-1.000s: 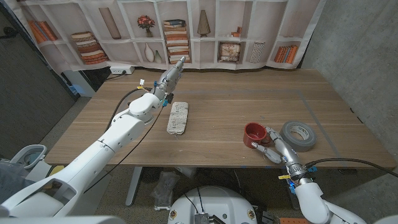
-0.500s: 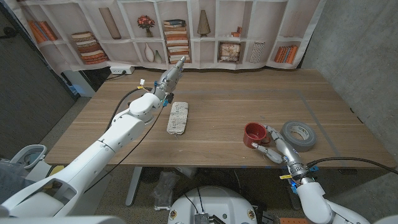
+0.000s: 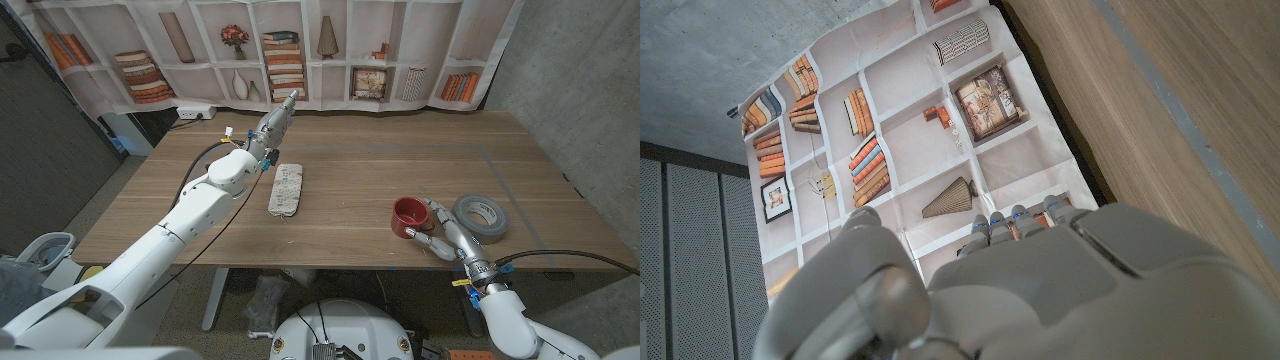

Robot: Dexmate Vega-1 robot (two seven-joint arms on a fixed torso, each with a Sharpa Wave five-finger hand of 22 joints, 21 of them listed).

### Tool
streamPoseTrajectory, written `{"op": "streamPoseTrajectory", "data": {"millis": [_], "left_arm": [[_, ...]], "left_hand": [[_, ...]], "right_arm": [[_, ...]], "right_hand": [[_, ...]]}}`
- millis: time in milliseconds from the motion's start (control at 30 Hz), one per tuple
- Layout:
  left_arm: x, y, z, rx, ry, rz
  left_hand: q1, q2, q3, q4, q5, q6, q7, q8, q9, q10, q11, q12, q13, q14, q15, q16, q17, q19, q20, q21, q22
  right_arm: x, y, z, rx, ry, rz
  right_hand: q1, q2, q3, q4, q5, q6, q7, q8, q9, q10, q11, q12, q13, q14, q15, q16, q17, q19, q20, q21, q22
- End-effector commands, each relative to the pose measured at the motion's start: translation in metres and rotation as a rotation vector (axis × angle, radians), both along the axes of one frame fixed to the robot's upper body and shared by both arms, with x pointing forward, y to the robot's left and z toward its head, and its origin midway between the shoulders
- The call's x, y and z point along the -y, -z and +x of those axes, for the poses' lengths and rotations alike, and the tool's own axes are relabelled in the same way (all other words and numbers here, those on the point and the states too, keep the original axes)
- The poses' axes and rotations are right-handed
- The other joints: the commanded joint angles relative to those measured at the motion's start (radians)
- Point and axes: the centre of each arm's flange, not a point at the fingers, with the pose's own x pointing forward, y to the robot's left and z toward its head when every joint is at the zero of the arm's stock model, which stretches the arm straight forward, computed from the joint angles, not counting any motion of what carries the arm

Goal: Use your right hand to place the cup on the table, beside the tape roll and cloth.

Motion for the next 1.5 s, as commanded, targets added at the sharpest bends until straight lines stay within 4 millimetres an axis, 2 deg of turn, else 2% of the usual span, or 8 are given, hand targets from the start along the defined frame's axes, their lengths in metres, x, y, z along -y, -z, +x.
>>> {"op": "streamPoseTrajectory", "data": {"millis": [33,567,1233,1500], "left_arm": [[-0.004,-0.002,0.004,0.005,0.001,-0.008],[-0.008,-0.003,0.006,-0.001,-0.004,-0.009],[-0.007,-0.001,0.012,-0.007,0.010,-0.012],[-0.013,0.008,0.012,-0.016,0.007,-0.027]], "left_hand": [[0.003,0.011,-0.004,0.001,-0.003,0.003,-0.004,0.001,0.006,0.002,0.001,-0.001,0.004,-0.030,0.007,0.000,0.002,-0.056,0.003,-0.001,0.006],[0.004,0.012,-0.006,0.001,-0.003,0.003,-0.004,0.001,0.006,0.003,-0.001,-0.001,0.004,-0.031,0.008,0.000,0.002,-0.056,0.002,-0.001,0.006],[0.004,0.014,-0.009,0.001,-0.004,0.002,-0.004,0.000,0.006,0.003,0.000,-0.001,0.004,-0.031,0.008,0.000,0.002,-0.056,0.002,-0.001,0.006],[0.005,0.014,-0.010,0.001,-0.004,0.002,-0.004,0.000,0.006,0.003,-0.003,-0.001,0.004,-0.030,0.008,0.000,0.002,-0.056,0.003,-0.001,0.006]], "right_arm": [[-0.003,-0.012,-0.007,0.034,-0.024,-0.001],[-0.004,-0.037,-0.011,0.073,-0.087,0.016],[-0.002,-0.061,-0.028,0.132,-0.073,-0.013],[-0.004,-0.072,-0.033,0.166,-0.064,-0.034]], "right_hand": [[-0.009,-0.013,-0.012,-0.001,0.009,-0.002,-0.002,0.008,-0.002,-0.007,0.002,0.005,0.002,-0.006,0.005,0.000,0.001,-0.009,0.004,-0.003,0.002],[-0.064,-0.026,-0.042,0.024,0.027,0.049,-0.010,0.031,-0.016,0.025,0.006,0.023,0.002,0.015,0.008,0.011,0.003,-0.001,0.003,0.004,0.003],[-0.088,-0.027,-0.055,0.036,0.038,0.074,-0.016,0.036,-0.022,0.047,0.004,0.031,0.001,0.027,0.000,0.014,0.003,0.010,0.003,0.008,0.003],[-0.102,-0.019,-0.060,0.046,0.045,0.112,-0.023,0.047,-0.026,0.063,0.000,0.037,0.001,0.036,-0.005,0.015,0.003,0.012,0.003,0.009,0.003]]}}
